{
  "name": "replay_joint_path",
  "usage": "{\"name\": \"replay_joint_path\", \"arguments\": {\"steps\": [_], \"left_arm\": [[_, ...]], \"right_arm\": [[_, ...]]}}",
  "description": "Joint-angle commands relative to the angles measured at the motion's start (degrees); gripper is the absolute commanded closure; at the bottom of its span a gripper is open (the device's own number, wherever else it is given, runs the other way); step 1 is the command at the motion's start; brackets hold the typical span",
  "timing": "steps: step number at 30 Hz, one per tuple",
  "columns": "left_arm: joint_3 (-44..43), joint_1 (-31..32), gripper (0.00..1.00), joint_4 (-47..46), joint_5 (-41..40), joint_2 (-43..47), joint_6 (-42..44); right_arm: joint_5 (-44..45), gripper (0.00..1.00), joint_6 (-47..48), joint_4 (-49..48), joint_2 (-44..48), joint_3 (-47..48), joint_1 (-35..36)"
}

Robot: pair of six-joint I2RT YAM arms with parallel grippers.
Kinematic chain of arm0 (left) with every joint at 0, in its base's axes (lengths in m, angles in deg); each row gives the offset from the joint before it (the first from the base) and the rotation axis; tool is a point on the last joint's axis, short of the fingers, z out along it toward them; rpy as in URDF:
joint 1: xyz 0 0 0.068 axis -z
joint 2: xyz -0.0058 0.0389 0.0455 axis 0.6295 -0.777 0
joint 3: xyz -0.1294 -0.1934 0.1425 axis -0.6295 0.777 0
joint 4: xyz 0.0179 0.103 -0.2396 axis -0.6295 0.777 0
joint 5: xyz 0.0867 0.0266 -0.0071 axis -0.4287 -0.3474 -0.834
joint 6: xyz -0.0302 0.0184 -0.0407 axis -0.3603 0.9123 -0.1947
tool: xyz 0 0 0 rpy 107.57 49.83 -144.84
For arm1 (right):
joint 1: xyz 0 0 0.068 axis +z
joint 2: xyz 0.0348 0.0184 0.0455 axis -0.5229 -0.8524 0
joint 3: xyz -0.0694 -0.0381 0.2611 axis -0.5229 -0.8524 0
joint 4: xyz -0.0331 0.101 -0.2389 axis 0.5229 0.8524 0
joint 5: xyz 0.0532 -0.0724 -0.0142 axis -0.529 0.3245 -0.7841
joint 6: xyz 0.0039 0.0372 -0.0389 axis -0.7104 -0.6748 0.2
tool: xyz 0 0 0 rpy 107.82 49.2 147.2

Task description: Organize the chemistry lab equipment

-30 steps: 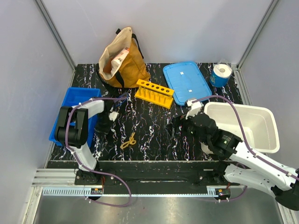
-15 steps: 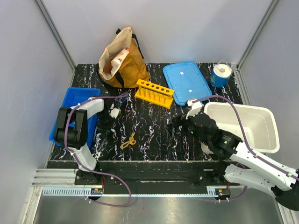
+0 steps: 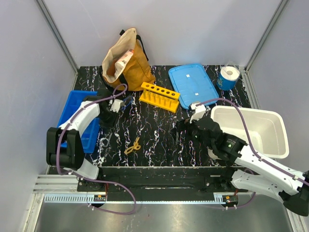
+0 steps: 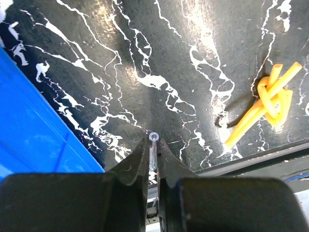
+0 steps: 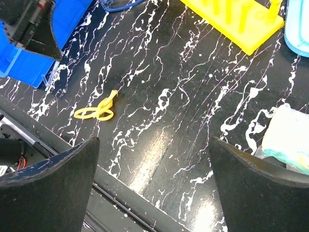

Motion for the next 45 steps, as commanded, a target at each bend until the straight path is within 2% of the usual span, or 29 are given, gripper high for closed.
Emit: {"name": "replay_joint_path", "arguments": {"steps": [1, 5, 10, 14, 20, 24, 28, 33, 39, 45], "left_arm": [[-3.24, -2.97, 1.0, -0.18, 5.09, 4.26, -1.72], [-5.44, -5.69, 1.0, -0.79, 9.23, 6.37, -3.66], [-8.25, -14.65, 1.0, -1.49, 17.65, 7.87, -6.74], [-9.83, -18.79, 1.0, -4.39, 21.1, 9.98, -9.28], [-10.19, -26.16, 1.0, -9.39, 13.9, 12.09, -15.96], [-7.56, -32.76, 1.0, -15.54, 14.59, 14.63, -21.14], [-4.31, -36.72, 1.0, -21.78, 13.64, 17.18, -25.54], [0.79, -39.54, 1.0, -28.2, 10.21, 19.2, -32.56], [6.68, -39.8, 1.0, -36.81, 8.09, 20.35, -39.34], [10.99, -39.8, 1.0, -40.52, 4.67, 18.51, -41.37]], "right_arm": [[-0.05, 0.02, -0.38, -2.44, -0.42, 0.97, 0.38], [-0.93, 0.02, -0.56, -2.62, -1.21, 1.67, 0.38], [-1.55, 0.02, -1.34, -2.09, -1.48, 2.02, 0.38], [-1.63, 0.02, -1.96, -2.09, -1.65, 2.11, 0.38], [-2.08, 0.02, -2.49, -1.65, -2.18, 2.9, 0.38], [-1.46, 0.02, -2.4, -1.3, -2.01, 3.17, 0.38], [-1.37, 0.02, -2.31, -1.04, -2.27, 3.52, 0.38], [-1.28, 0.02, -2.49, -1.12, -3.06, 4.04, 0.38], [-1.28, 0.02, -2.58, -1.21, -4.03, 4.22, 0.38], [-0.76, 0.01, -2.75, -1.12, -4.2, 4.31, 0.38]]}}
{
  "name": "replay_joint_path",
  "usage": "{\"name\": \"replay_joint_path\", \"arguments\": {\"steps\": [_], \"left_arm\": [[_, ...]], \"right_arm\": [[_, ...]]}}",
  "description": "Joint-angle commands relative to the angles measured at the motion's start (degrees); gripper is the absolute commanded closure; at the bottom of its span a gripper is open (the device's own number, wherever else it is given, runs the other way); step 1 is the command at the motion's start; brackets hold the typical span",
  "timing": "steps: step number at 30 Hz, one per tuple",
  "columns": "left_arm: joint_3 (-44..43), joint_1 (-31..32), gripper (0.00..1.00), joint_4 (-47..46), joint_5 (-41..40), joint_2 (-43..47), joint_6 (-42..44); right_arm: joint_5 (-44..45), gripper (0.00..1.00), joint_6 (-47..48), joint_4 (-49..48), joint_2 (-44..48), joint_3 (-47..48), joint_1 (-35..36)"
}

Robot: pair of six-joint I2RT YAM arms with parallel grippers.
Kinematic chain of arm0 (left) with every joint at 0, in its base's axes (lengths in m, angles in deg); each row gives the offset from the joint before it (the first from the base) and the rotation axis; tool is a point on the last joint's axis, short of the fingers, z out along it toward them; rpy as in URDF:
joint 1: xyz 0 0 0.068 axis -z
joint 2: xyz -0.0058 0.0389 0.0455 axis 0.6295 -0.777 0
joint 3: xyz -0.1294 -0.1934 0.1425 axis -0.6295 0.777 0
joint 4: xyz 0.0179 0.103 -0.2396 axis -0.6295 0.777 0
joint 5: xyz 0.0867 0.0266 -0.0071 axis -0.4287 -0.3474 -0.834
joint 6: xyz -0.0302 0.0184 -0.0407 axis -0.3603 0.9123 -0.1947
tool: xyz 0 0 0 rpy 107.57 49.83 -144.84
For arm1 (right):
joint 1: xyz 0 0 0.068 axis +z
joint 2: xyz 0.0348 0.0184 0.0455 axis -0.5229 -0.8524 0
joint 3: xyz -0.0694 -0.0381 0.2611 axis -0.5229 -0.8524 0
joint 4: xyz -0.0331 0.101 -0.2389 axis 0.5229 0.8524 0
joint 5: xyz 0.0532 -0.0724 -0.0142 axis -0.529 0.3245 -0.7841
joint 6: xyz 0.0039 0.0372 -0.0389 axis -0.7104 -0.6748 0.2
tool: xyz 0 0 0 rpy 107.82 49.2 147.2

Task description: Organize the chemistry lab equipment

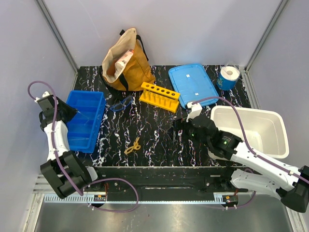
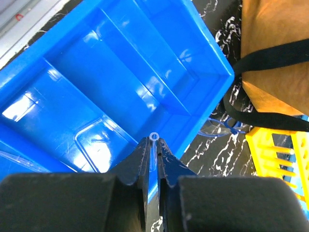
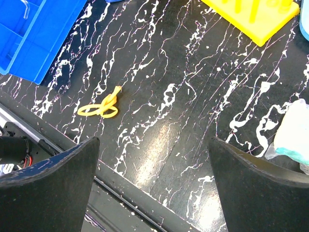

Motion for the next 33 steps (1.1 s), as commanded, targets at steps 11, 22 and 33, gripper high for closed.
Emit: {"name": "replay_joint_path", "arguments": {"steps": [11, 22, 33], "left_arm": [[6.49, -0.29, 0.96, -11.25, -8.25, -1.78, -5.97], [7.82, -0.29, 0.83, -11.79, -11.32, -4.16, -6.5], [5.98, -0.29, 0.57, -7.13, -17.66, 3.3, -3.78]], "right_arm": [[1.45, 0.01, -0.94, -1.39, -2.93, 4.58, 0.38], [1.9, 0.01, -0.59, -2.09, -4.33, 5.28, 0.38], [1.54, 0.0, -0.76, -1.91, -3.81, 4.84, 0.38]]}}
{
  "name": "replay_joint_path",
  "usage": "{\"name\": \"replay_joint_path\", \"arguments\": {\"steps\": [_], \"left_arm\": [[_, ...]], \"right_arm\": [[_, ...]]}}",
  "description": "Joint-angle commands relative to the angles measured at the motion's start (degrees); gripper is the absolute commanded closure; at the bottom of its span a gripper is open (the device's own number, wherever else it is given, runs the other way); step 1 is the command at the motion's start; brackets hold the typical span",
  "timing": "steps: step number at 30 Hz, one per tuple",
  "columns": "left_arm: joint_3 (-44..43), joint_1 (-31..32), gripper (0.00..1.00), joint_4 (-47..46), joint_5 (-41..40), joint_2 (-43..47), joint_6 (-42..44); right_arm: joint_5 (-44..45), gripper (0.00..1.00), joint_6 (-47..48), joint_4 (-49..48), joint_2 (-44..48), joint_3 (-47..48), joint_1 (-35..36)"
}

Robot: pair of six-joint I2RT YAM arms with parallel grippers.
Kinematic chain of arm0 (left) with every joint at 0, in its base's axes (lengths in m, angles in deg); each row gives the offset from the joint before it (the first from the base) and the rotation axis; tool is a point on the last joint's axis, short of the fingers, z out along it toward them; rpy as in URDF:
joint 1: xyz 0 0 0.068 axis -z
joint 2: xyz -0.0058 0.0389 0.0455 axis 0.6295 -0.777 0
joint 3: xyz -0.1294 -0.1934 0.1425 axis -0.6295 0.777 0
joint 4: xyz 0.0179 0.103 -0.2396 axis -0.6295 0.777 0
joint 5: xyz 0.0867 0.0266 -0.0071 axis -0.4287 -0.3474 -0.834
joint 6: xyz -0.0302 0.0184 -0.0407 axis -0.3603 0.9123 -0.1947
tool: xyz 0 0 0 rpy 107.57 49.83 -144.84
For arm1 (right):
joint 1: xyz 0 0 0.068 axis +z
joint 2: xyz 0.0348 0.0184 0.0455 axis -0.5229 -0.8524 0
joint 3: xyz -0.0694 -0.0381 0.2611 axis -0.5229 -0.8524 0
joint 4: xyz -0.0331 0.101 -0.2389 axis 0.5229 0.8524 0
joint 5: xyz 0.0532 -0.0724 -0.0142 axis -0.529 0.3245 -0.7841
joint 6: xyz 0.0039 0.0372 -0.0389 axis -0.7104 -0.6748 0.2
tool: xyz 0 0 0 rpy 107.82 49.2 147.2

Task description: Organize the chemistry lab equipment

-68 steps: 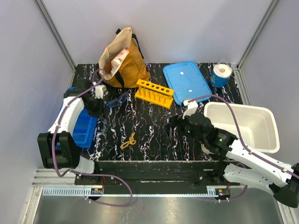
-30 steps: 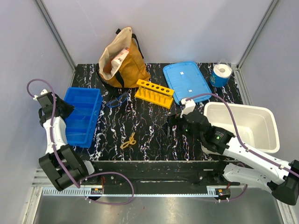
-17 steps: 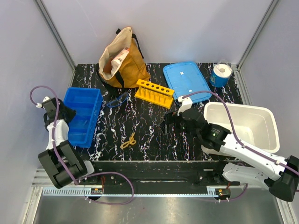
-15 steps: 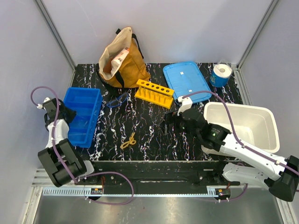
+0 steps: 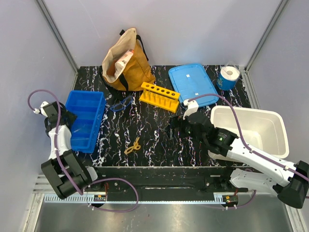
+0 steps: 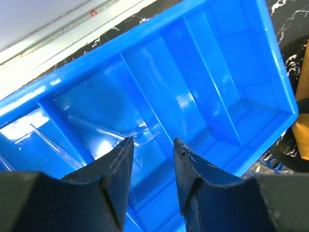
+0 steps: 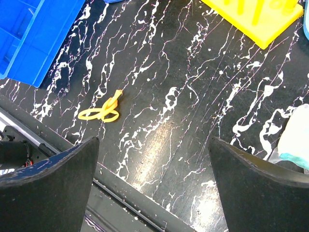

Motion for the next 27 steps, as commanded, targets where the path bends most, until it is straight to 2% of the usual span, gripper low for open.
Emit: {"name": "replay_joint_path", "arguments": {"steps": [1, 3, 5, 6, 10, 14, 21, 27], "left_arm": [[-3.38, -0.29, 0.56, 0.39, -2.21, 4.71, 2.99], [-4.43, -0.29, 0.53, 0.92, -1.15, 6.29, 4.84], [-5.66, -0.29, 0.32, 1.19, 3.23, 7.35, 6.95], [-6.45, -0.37, 0.01, 1.54, 5.51, 7.7, 7.83], [-7.52, 2.16, 0.01, 0.14, 14.04, 8.67, 8.97], [-8.92, 10.94, 0.01, 0.4, 16.25, 9.2, 13.8], [-8.31, 24.57, 0.01, 1.72, 25.29, 10.34, 18.65], [-5.24, 28.1, 0.01, 5.67, 36.45, 11.48, 16.71]], "right_arm": [[1.22, 0.0, -0.61, -1.98, 0.37, 1.94, 0.29], [0.95, 0.0, -1.4, -1.98, -0.42, 2.11, 0.38], [0.6, 0.0, -2.28, -1.81, -1.65, 2.55, 0.29], [0.69, 0.0, -2.8, -1.46, -2.61, 3.07, 0.38], [0.86, 0.0, -5.61, 1.09, -8.14, 6.85, 0.38], [-0.36, 0.02, -7.46, 3.2, -15.79, 12.03, 0.73], [-1.86, 0.15, -13.35, 3.91, -30.29, 20.29, 3.54], [-5.2, 0.28, -18.53, 0.58, -41.63, 24.78, 5.91]]}}
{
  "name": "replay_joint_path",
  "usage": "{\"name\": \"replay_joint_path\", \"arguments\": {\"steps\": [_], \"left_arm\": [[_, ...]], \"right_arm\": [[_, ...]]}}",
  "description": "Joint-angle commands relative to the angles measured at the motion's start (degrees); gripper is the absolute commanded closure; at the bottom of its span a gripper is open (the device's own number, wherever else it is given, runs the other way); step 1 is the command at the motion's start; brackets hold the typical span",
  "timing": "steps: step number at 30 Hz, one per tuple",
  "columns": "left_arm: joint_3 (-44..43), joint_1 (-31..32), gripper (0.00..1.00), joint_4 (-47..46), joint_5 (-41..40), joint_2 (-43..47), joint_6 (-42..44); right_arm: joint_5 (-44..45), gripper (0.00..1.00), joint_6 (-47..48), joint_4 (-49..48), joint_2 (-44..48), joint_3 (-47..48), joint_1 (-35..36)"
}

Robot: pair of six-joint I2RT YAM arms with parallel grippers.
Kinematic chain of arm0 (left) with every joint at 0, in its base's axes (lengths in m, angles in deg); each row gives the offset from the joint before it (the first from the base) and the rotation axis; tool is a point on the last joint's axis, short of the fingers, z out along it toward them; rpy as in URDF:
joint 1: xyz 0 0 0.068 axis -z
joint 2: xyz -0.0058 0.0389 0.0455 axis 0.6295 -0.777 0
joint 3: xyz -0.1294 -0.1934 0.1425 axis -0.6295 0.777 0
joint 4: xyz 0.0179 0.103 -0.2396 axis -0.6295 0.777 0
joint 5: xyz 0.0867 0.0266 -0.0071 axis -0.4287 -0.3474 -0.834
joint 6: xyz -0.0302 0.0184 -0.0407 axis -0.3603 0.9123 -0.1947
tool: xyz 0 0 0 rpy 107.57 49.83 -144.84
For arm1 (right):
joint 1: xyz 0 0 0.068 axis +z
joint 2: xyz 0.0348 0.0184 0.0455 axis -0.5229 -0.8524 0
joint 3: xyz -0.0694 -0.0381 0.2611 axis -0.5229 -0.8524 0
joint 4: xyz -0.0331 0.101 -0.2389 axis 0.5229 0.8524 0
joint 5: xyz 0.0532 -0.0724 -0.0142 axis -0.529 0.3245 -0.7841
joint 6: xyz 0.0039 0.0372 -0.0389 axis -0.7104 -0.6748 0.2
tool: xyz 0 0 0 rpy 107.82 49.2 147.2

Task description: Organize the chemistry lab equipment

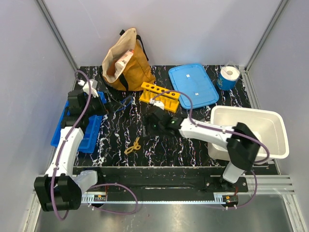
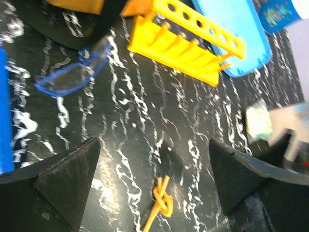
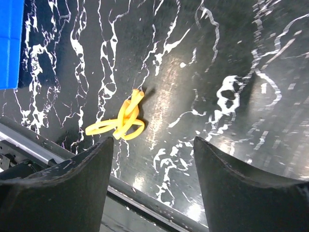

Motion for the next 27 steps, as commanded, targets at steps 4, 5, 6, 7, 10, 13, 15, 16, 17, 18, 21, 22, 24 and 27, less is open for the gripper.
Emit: {"name": "replay_joint_path", "arguments": {"steps": [4, 5, 6, 7, 10, 13, 15, 16, 17, 18, 21, 22, 24, 27], "left_arm": [[6.03, 0.94, 0.01, -0.11, 7.41, 4.95, -2.18], [5.33, 1.02, 0.01, 0.67, 7.67, 5.31, -1.32], [4.54, 1.55, 0.01, 1.99, 7.15, 5.92, -0.35], [4.19, 1.99, 0.01, 2.52, 5.32, 6.71, -0.08], [4.8, 2.25, 0.01, 2.62, 2.32, 8.21, -0.34], [4.27, 2.61, 0.01, 3.58, 1.26, 8.21, 0.01], [4.18, 2.78, 0.01, 4.02, 0.99, 8.04, 0.01], [4.18, 2.78, 0.01, 4.02, 0.9, 7.95, 0.1], [4.27, 3.04, 0.01, 4.02, 0.73, 7.95, 0.01], [4.18, 3.04, 0.01, 4.02, 0.81, 7.78, 0.01], [4.27, 3.31, 0.01, 4.02, 0.99, 7.78, 0.01], [4.27, 3.31, 0.01, 4.11, 0.99, 7.77, -0.08], [4.18, 3.4, 0.01, 4.02, 0.99, 7.86, -0.08], [4.27, 3.57, 0.01, 4.02, 0.9, 7.77, -0.08]], "right_arm": [[-3.83, 0.34, -7.14, -4.77, -11.11, 6.28, 3.39], [-4.27, 0.34, -7.49, -5.04, -12.69, 6.9, 3.74], [-4.71, 0.35, -7.84, -5.21, -13.84, 7.43, 4.0], [-5.06, 0.35, -8.19, -5.56, -15.15, 7.95, 4.35], [-6.11, 0.35, -8.9, -6.71, -18.15, 8.83, 4.97], [-5.94, 0.36, -8.73, -6.1, -20.78, 10.06, 5.15], [-5.68, 0.37, -8.46, -5.74, -21.67, 10.42, 5.15], [-5.42, 0.39, -8.29, -5.74, -21.84, 10.42, 5.15], [-5.5, 0.4, -8.2, -5.74, -22.19, 10.33, 5.23], [-5.59, 0.42, -8.11, -5.74, -22.37, 10.25, 5.32], [-5.68, 0.5, -7.76, -5.74, -22.9, 10.24, 5.59], [-5.68, 0.52, -7.58, -5.57, -22.99, 10.33, 5.67], [-4.98, 0.57, -7.41, -4.6, -22.81, 10.6, 6.11], [-3.57, 0.71, -6.88, -3.98, -22.11, 10.77, 6.29]]}}
